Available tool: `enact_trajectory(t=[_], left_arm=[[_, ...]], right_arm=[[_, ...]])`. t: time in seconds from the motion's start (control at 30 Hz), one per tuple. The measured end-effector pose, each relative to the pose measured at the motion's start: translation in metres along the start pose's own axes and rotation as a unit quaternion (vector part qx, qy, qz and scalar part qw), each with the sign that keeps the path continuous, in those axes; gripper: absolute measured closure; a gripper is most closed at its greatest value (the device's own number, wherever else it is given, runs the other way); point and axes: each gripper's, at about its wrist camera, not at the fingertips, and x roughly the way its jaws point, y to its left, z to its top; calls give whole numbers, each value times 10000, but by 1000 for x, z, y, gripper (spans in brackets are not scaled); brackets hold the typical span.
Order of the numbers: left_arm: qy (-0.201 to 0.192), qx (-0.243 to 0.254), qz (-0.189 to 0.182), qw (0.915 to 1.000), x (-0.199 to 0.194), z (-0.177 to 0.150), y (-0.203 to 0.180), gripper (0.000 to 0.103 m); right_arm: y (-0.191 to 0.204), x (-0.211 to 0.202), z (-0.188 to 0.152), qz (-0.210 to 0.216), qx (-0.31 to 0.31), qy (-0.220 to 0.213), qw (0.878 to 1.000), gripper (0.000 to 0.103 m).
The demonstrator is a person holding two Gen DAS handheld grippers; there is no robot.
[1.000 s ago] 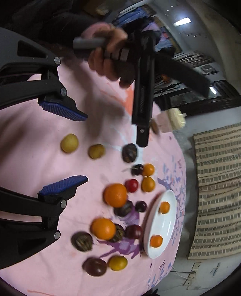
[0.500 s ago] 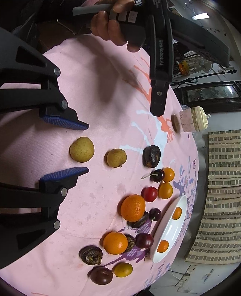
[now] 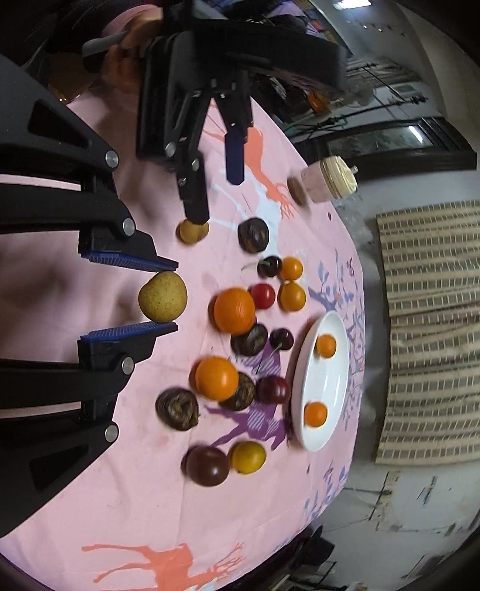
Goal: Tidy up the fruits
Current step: 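Grasp a small yellow fruit with the left tool while the right grasps another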
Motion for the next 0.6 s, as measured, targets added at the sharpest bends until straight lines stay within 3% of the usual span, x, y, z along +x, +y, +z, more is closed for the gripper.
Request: enact_trajectory(t=[0.1,0.17,0.37,0.53,0.6], left_arm=[[94,260,-58,9996,14,2,-21,28],[237,263,-155,9993,25,3,-28,40],[527,305,-142,9980,44,4,-35,52],[559,285,-117,9980,46,2,-33,55],[575,348,-95,9977,45,1,-35,67]], right_arm=[[-9,1,-3,-19,103,31,9999,76],[-11,2,-4,3,132,42,9999,76],[-17,4,-4,116,237,25,9996,76],[-20,7,-2,139,267,29,9995,76],[-21,8,1,141,280,18,9995,76]])
